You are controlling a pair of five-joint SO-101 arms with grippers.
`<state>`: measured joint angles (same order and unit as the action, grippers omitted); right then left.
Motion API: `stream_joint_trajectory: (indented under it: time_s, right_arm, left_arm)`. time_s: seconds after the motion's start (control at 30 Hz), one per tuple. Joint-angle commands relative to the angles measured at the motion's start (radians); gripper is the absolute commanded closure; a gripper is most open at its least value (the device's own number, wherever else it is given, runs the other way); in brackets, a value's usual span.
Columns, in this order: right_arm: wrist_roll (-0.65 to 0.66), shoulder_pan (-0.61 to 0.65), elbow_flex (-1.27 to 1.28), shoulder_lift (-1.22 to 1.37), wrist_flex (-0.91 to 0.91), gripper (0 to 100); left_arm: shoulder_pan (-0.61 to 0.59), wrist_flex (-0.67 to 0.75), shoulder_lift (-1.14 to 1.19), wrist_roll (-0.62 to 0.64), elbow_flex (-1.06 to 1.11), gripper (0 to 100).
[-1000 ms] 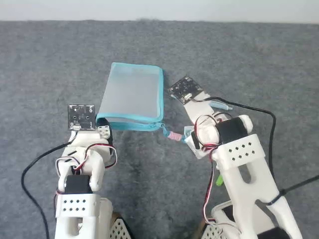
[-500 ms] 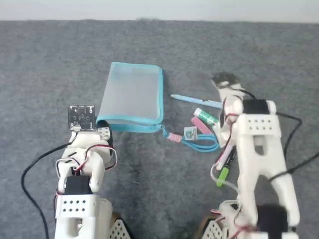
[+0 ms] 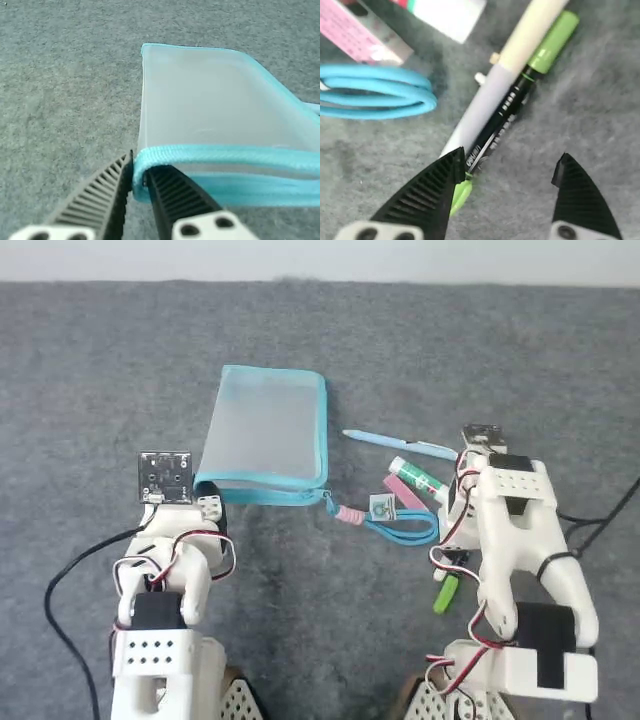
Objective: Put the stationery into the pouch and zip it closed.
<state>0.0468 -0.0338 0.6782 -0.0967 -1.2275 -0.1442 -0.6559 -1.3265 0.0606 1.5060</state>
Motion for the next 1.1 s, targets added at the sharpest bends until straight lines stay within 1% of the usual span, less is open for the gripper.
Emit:
stream_joint_trajectory:
  time_s: [0.0,0.1,0.27,0.33,0.53,0.67,0.7,0.8,0.87,0.93,1.07]
  right_arm:
    - [-0.040,0.002,0.003,0.016,0.033,72.1]
    - [-0.081,0.002,0.005,0.070,0.064,72.3]
    - [-0.091,-0.001,0.000,0.136,0.085,81.6]
    - [-0.091,-0.016,0.000,0.137,0.085,82.2]
    - [-0.084,-0.130,-0.003,0.137,0.085,82.4]
    - [-0.084,-0.170,-0.055,0.136,0.084,83.2]
    - [-0.084,-0.171,-0.074,0.136,0.084,85.2]
    - [-0.075,-0.173,-0.129,0.140,0.085,95.1]
    - [-0.026,-0.170,-0.167,0.145,0.085,99.5]
    - [-0.003,-0.173,-0.206,0.145,0.085,98.1]
    - [0.003,-0.165,-0.310,0.145,0.076,98.0]
  left_arm:
    - [-0.012,0.037,0.012,0.006,-0.022,99]
    - [-0.037,0.037,0.012,0.006,-0.025,99]
    - [-0.052,0.037,0.012,0.006,-0.025,99]
    - [-0.052,0.038,0.012,0.006,-0.025,99]
    - [-0.052,0.038,0.012,0.006,-0.025,99]
    - [-0.052,0.038,0.012,0.006,-0.024,99]
    - [-0.052,0.038,0.012,0.006,-0.024,99]
    - [-0.052,0.037,0.012,0.006,-0.022,99]
    - [-0.052,0.037,0.012,0.006,-0.022,99]
    - [-0.052,0.037,0.012,0.006,-0.022,99]
    - [-0.052,0.037,0.012,0.006,-0.022,99]
